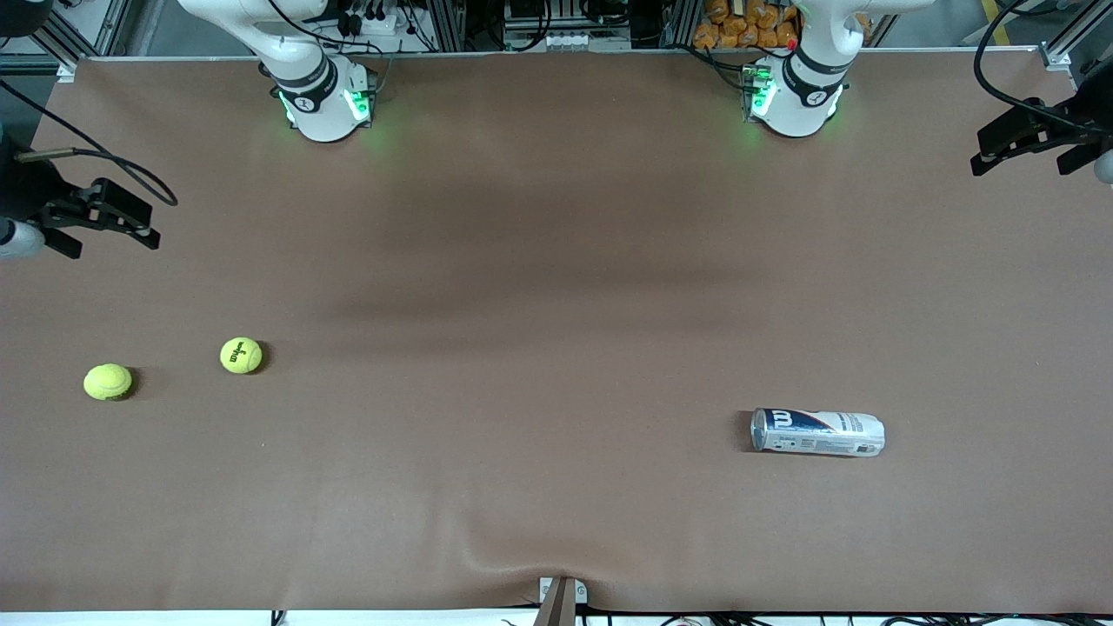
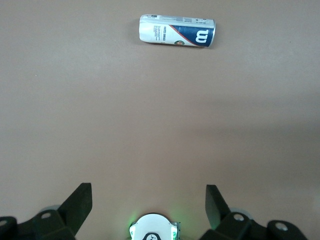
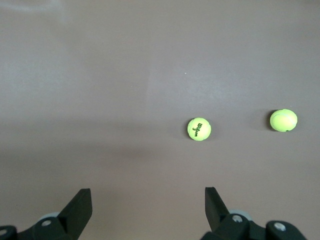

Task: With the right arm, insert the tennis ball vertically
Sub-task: 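Reach the left gripper to the can while the right gripper reaches the ball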

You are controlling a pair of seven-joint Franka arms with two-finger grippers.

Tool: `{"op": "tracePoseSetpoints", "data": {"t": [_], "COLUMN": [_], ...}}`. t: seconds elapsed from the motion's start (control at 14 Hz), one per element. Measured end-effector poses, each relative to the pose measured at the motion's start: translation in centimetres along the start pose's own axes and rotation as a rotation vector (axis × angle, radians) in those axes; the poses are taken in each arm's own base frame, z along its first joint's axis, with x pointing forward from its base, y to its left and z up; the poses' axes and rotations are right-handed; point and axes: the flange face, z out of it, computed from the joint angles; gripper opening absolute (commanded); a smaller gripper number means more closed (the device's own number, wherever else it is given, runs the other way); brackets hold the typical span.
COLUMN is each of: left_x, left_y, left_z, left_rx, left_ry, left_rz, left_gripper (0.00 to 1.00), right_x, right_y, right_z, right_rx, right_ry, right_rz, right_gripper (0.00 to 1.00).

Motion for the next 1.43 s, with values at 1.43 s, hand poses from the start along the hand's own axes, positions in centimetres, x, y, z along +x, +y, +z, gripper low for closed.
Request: {"op": "tracePoseSetpoints", "data": {"t": [1.43], "left_x": [8.4], "left_y": [7.4], "left_z": [15.9], "left_rx": [0.073], "left_ry": [-0.259], "left_rz": [0.346], "left_gripper": [1.0], "right_x": [-0.1], "right_y": [4.1], "right_z": [6.3], "right_rx": [-0.029], "right_ry": [-0.048], "right_rz": [0.062], "right_gripper": [1.0]}}
